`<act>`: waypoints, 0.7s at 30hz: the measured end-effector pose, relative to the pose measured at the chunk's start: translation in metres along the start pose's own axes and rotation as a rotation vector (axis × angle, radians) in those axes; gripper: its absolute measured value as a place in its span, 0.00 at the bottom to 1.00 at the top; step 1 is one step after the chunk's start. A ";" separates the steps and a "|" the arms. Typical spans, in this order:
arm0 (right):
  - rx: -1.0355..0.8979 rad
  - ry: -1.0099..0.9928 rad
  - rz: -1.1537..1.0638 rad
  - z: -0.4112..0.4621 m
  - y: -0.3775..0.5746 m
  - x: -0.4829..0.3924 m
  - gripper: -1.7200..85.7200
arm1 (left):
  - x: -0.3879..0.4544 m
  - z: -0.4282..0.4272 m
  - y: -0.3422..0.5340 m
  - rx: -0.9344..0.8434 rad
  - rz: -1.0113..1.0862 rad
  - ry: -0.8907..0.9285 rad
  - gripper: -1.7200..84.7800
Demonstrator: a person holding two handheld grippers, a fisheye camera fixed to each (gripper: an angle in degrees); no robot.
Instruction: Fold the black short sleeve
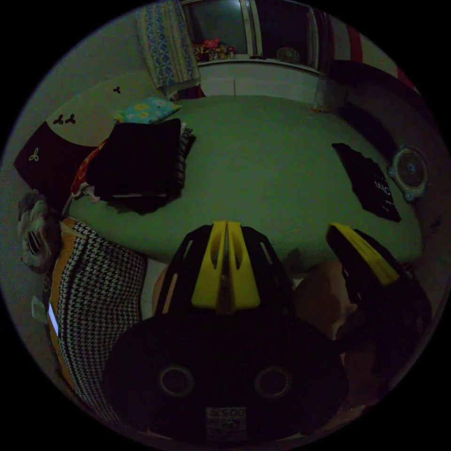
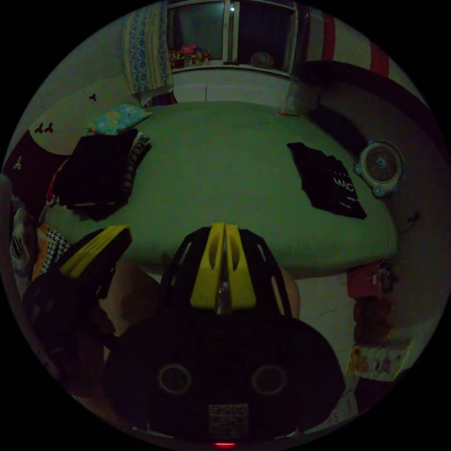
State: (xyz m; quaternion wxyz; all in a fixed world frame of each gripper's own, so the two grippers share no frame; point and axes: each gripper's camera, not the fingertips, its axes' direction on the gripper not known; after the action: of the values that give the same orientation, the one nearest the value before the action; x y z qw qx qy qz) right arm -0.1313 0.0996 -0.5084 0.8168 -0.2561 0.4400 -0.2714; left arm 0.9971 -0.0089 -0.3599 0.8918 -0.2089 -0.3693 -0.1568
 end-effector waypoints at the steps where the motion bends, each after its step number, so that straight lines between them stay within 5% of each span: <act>1: -0.004 -0.002 -0.001 0.001 0.000 0.000 0.01 | 0.000 0.001 -0.001 -0.003 -0.002 0.006 0.02; 21: -0.034 0.027 -0.028 0.015 0.000 -0.007 0.01 | 0.005 0.016 -0.006 -0.047 0.007 0.024 0.02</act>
State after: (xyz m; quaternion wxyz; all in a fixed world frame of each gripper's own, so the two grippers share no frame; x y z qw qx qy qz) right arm -0.1222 0.1067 -0.4971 0.8024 -0.2723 0.4519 -0.2789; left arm 0.9888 -0.0067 -0.3450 0.8917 -0.2290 -0.3540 -0.1649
